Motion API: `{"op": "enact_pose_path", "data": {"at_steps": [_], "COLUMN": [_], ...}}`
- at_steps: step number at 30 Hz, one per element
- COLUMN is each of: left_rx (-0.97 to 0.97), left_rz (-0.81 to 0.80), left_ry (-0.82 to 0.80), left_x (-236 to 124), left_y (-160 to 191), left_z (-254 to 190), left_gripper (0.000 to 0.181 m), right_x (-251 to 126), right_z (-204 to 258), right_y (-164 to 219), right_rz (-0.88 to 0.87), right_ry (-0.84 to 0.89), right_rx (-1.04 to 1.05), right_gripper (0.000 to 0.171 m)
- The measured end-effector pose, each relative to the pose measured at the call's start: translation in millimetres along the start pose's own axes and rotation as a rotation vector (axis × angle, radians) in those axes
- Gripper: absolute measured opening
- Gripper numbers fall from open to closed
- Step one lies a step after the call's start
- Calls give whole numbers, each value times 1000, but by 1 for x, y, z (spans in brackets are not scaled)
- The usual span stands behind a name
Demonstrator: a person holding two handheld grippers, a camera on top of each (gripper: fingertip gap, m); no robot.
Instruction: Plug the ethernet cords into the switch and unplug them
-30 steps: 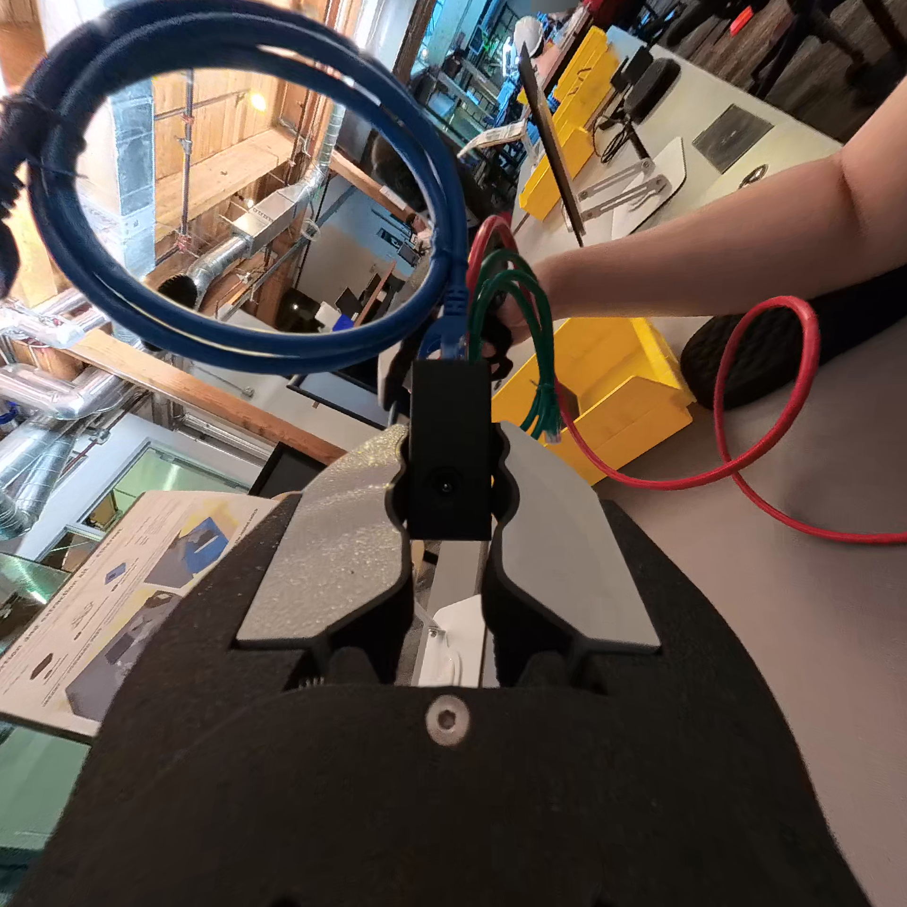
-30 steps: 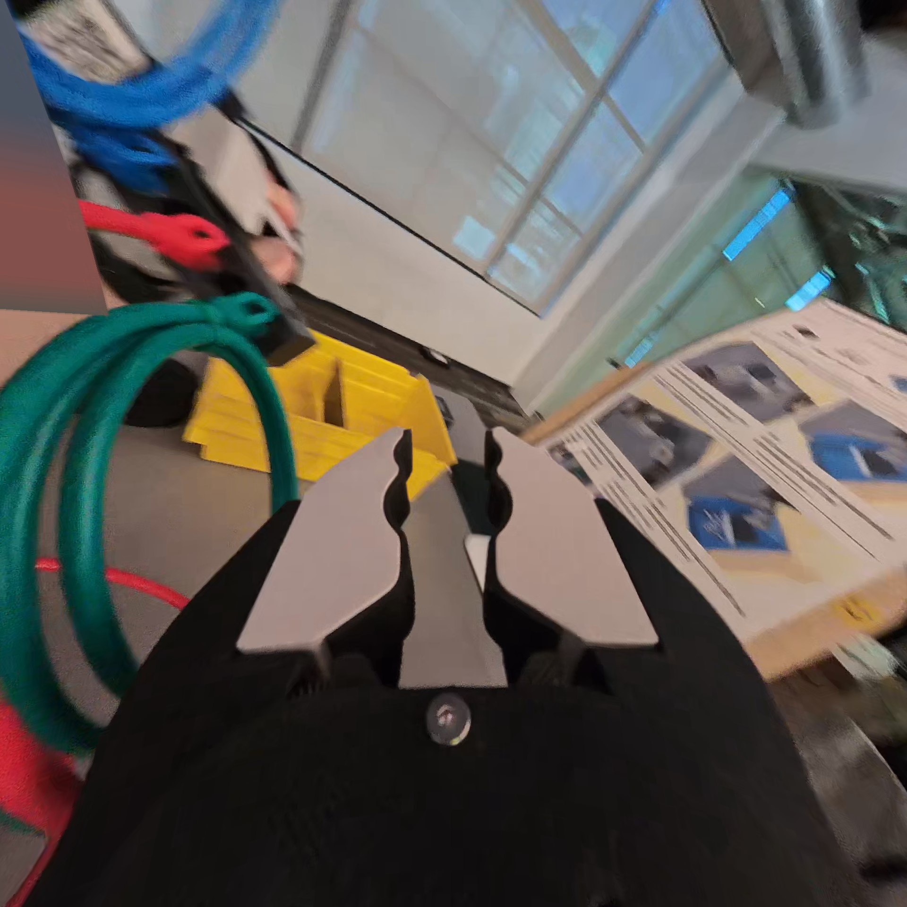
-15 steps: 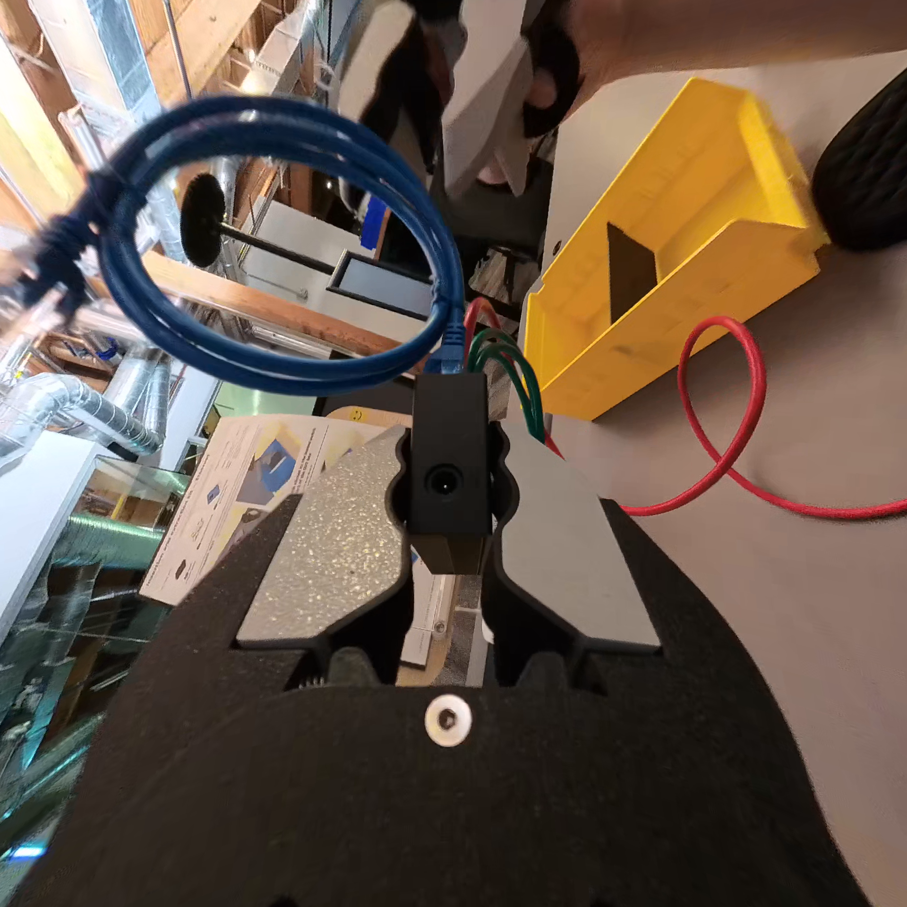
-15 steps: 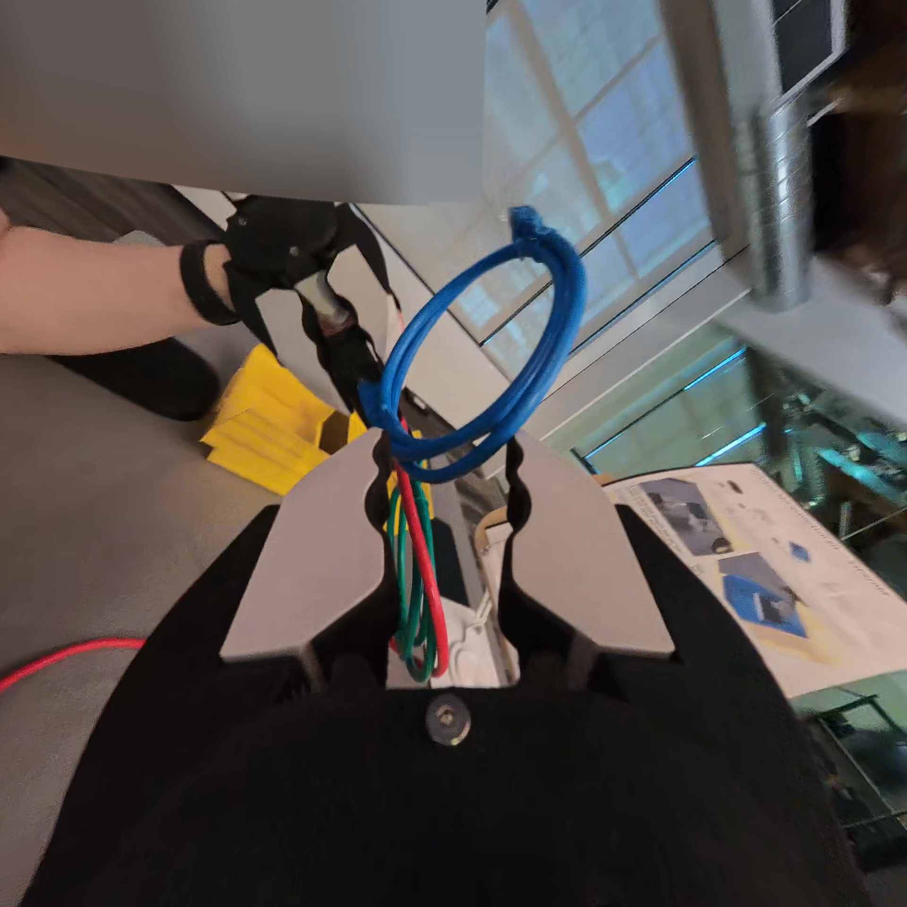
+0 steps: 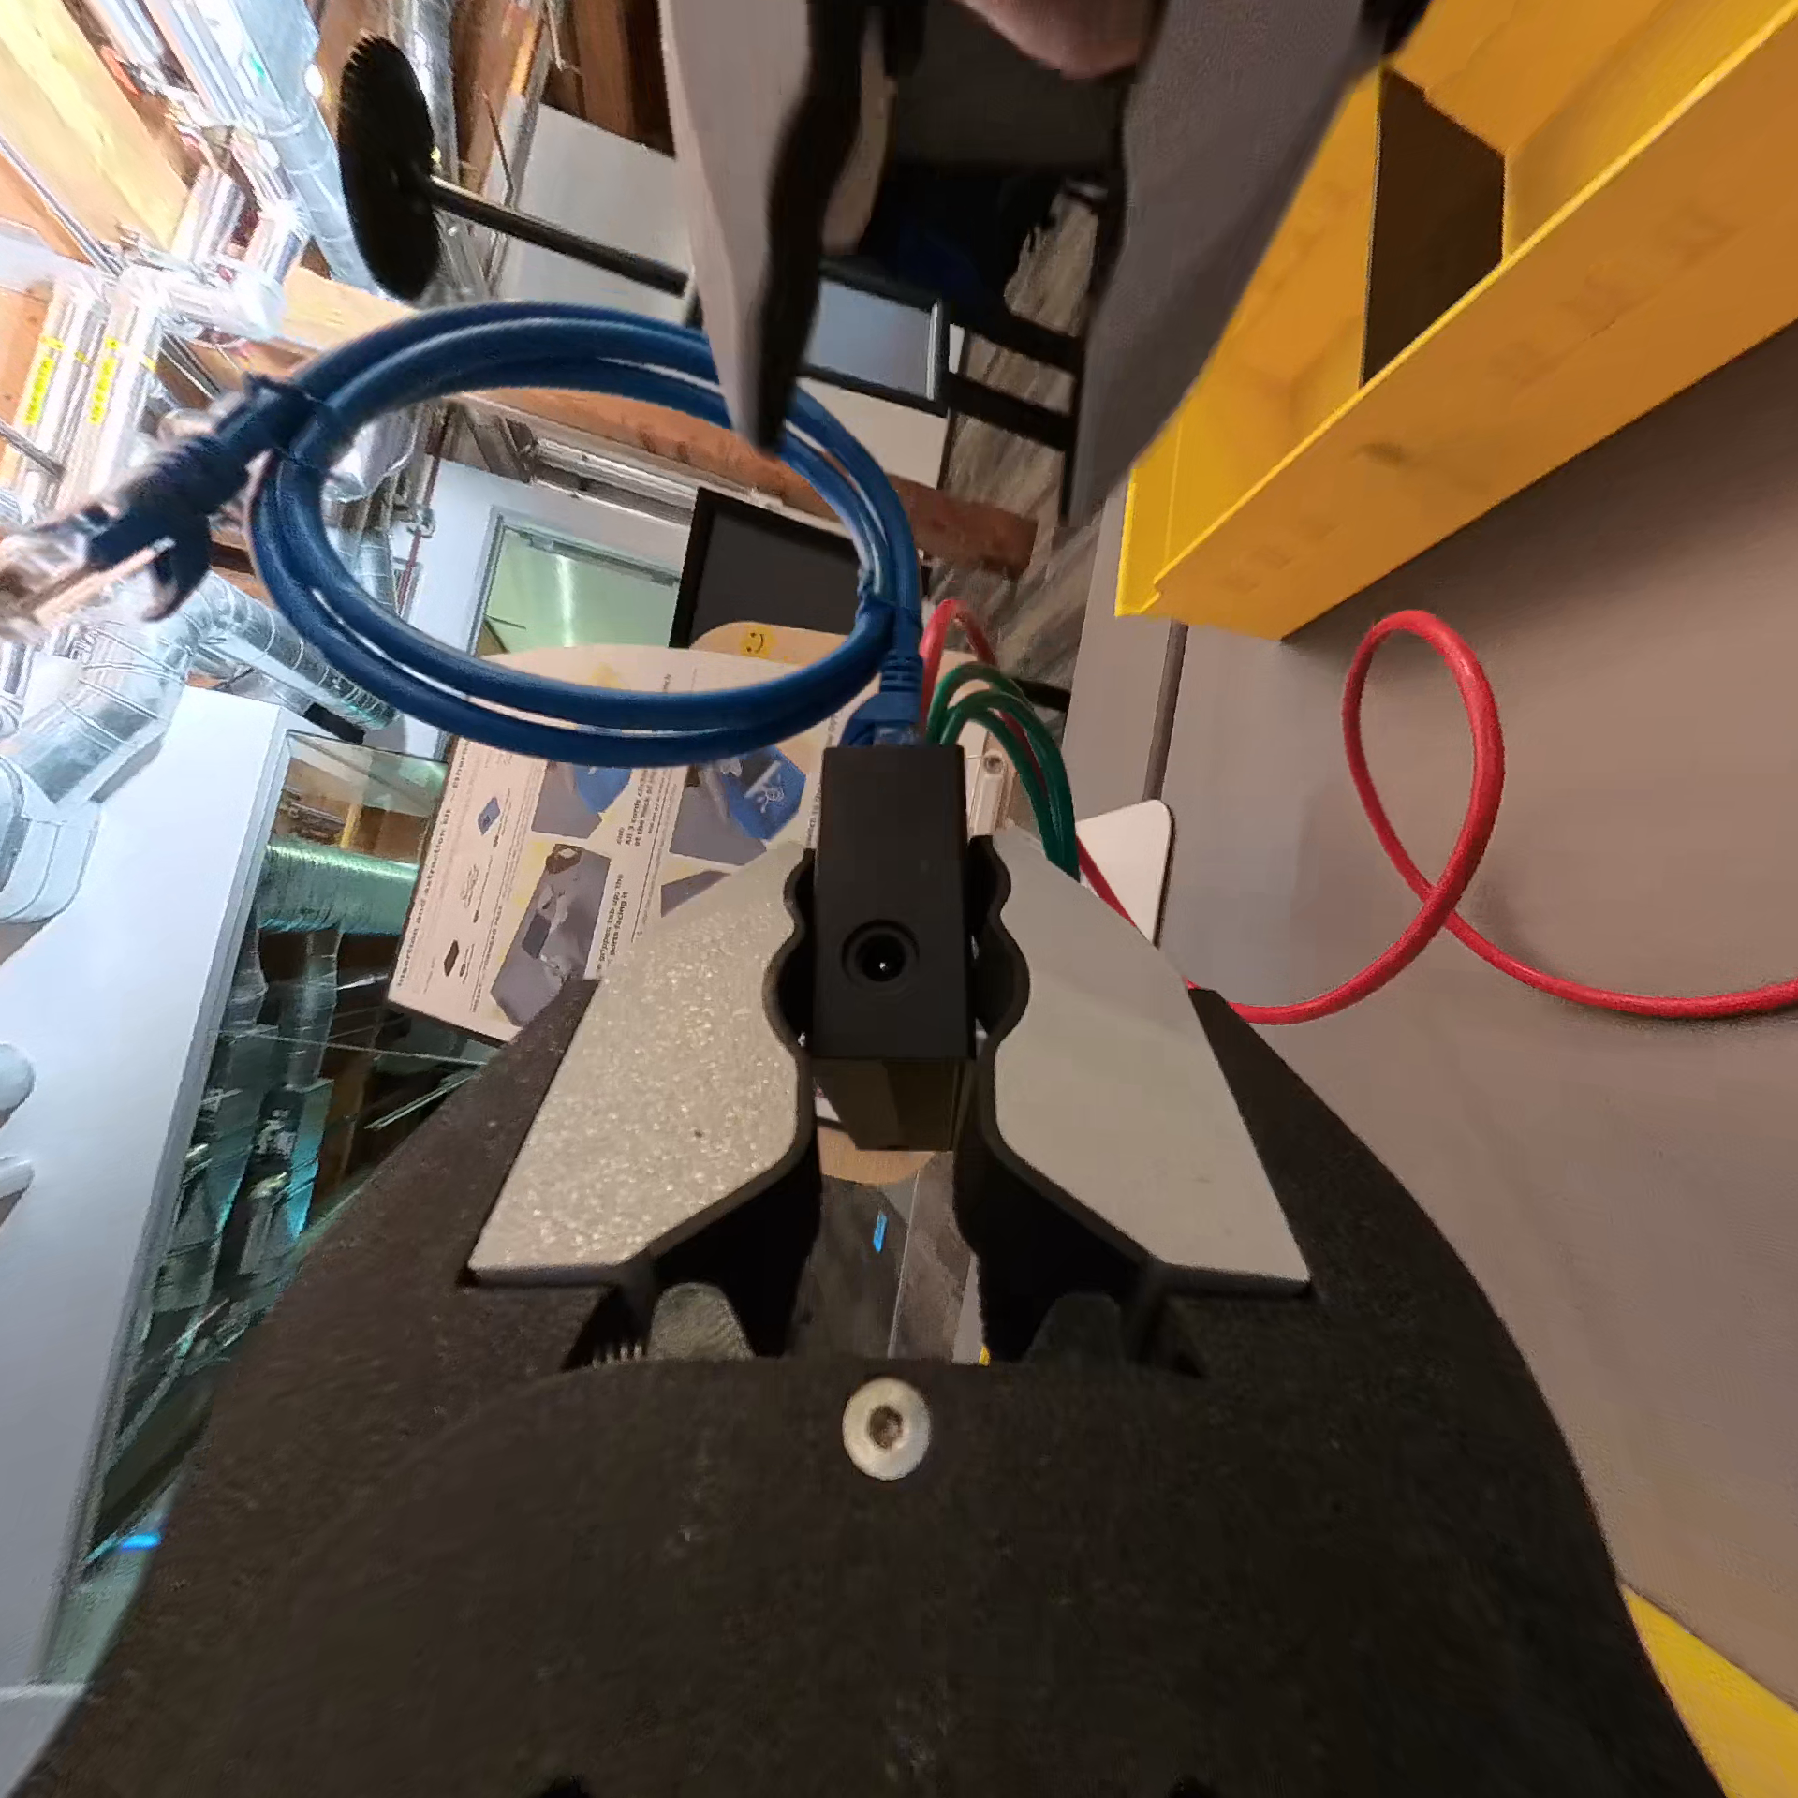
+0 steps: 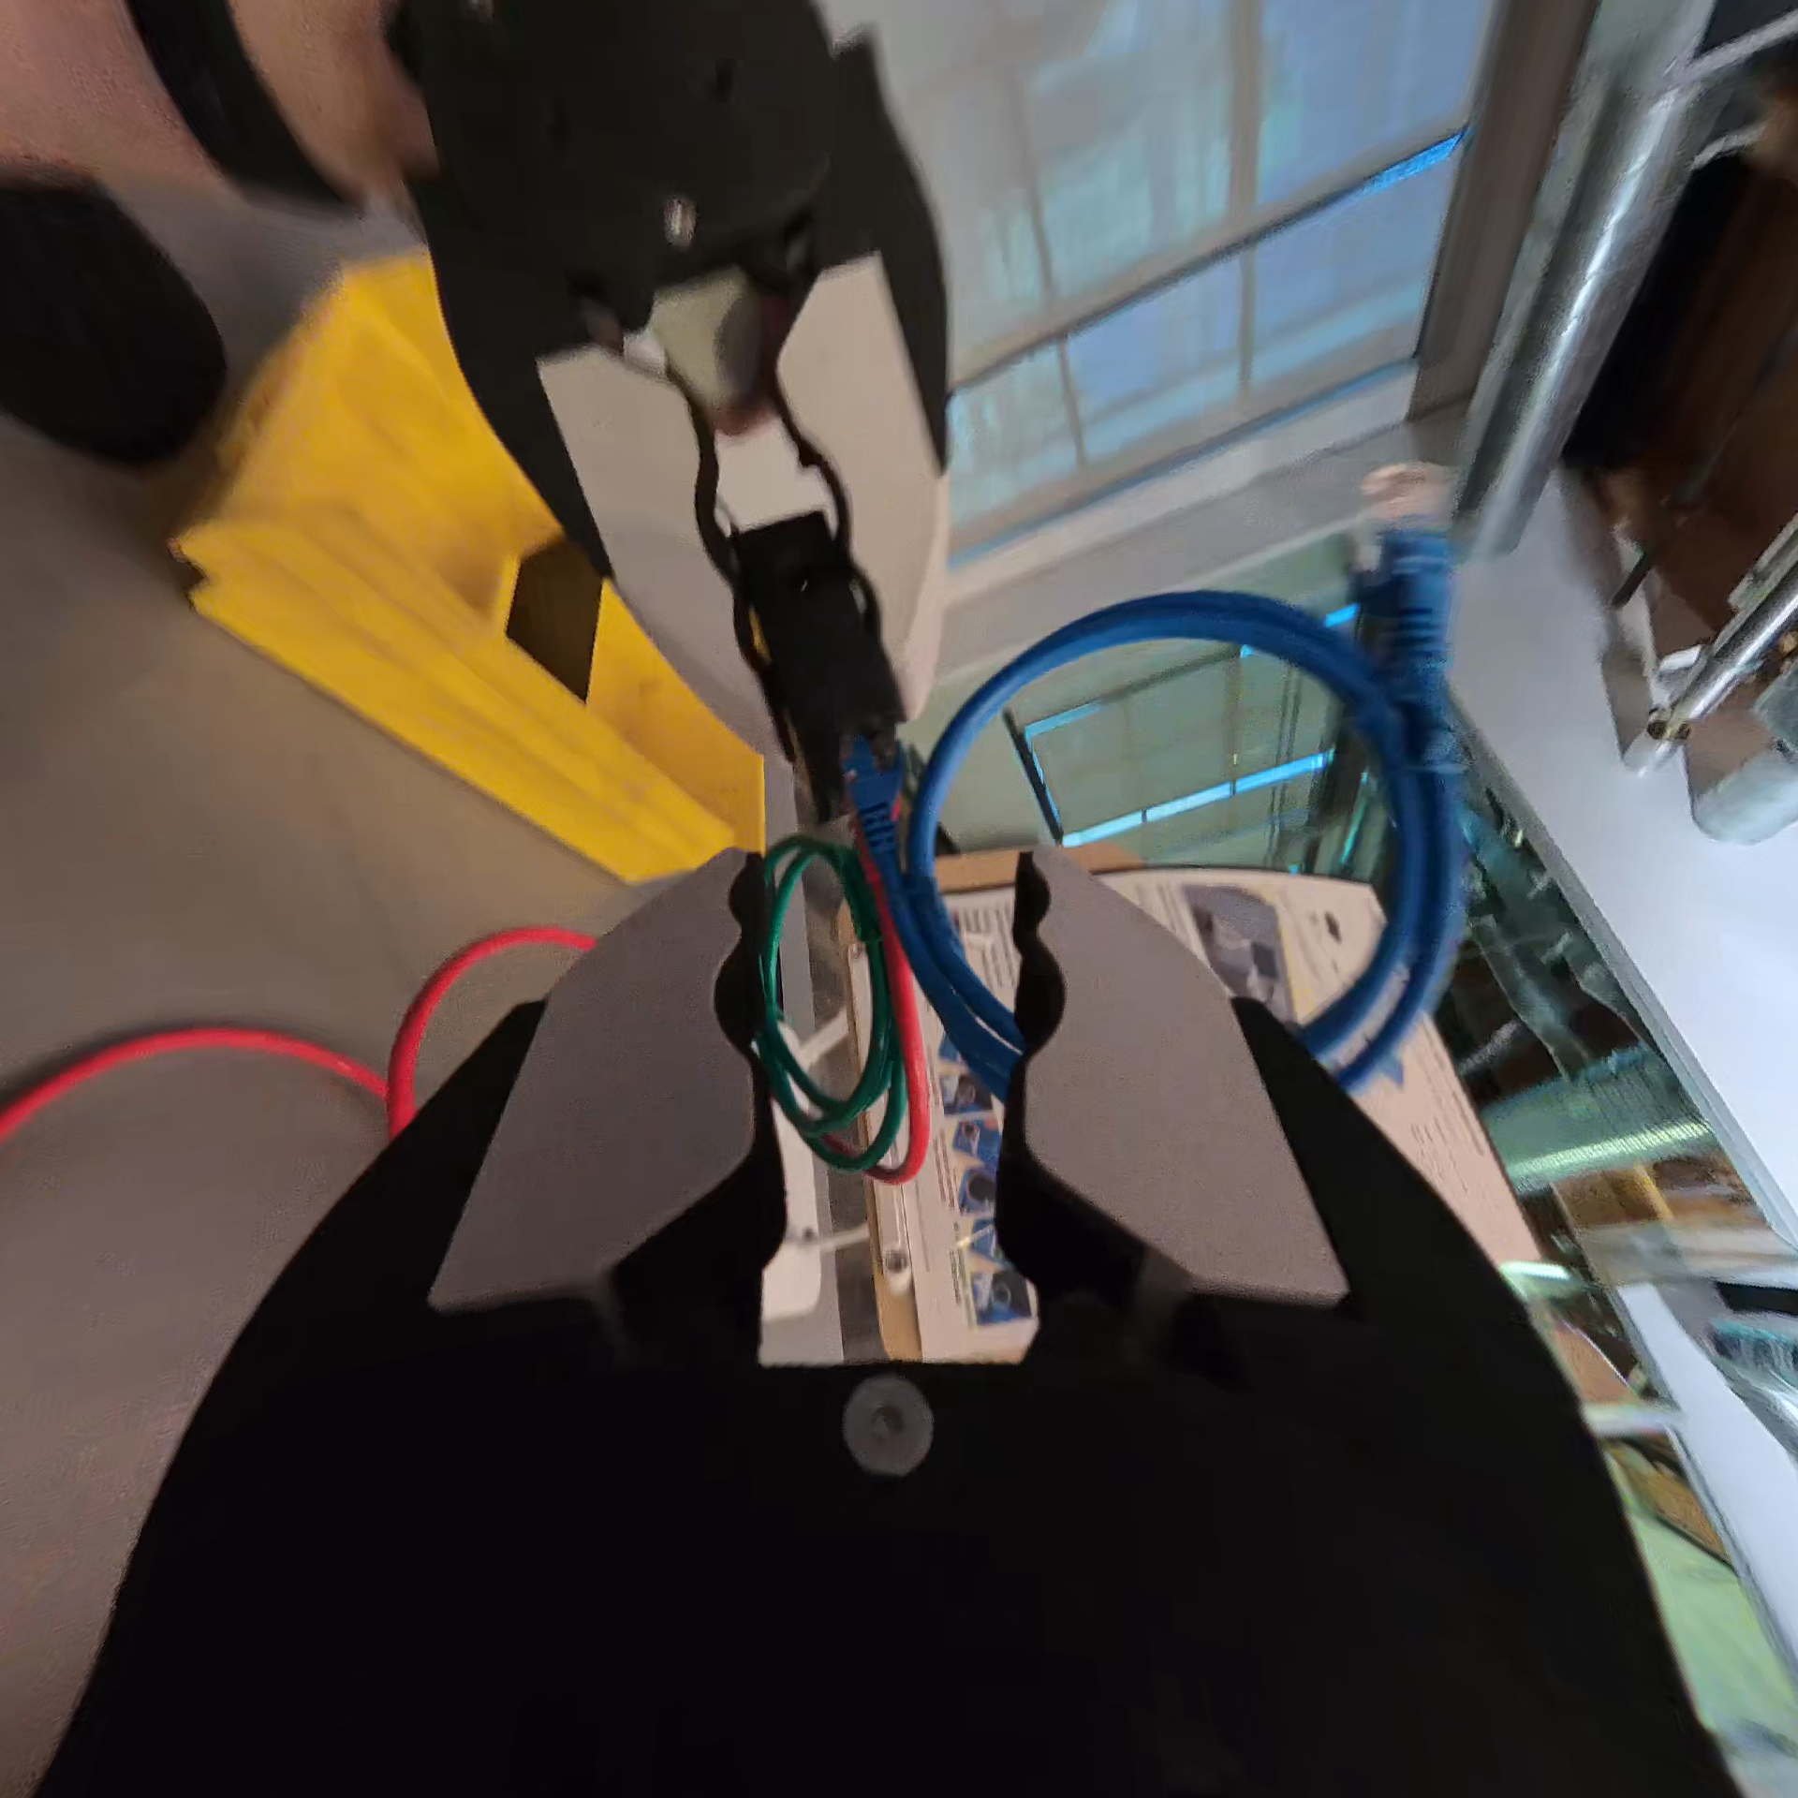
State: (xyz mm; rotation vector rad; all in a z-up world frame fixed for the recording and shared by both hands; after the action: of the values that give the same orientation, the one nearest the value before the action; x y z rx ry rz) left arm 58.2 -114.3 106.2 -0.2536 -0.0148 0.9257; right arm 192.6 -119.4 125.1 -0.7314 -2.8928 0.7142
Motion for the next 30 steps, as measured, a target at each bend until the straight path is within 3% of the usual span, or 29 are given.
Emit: {"op": "enact_pose_path", "data": {"at_steps": [10, 18, 22, 24, 30], "left_rx": [39, 120, 146, 159, 155], "left_rz": [3, 0, -32, -38, -33], "left_ry": [94, 115, 121, 133, 92], "left_x": [11, 10, 11, 11, 12], "left_y": [-17, -33, -45, -50, -53], "left_z": [-18, -27, -32, -36, -34], "left_gripper": [29, 29, 29, 29, 30], "right_x": [46, 53, 56, 58, 56], "right_z": [26, 30, 38, 36, 33], "right_y": [40, 48, 48, 49, 50], "right_rz": [240, 305, 248, 262, 316], "right_ry": [-13, -18, -81, -46, -39], "right_rx": [-89, -90, -30, -43, -27], "right_gripper": [46, 48, 49, 36, 26]}}
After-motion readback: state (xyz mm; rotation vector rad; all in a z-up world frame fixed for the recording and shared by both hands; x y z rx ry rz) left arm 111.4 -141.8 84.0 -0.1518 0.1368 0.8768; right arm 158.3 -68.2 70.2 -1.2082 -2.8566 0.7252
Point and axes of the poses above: each gripper's, where its closed fingertips meet, x out along the fingers, y out of its underside, z = x × y across the jaws, the point moved 6 cm from there along -x, back along the fingers, and after that the axes turned 4 degrees about x, right-handed, at the moved point
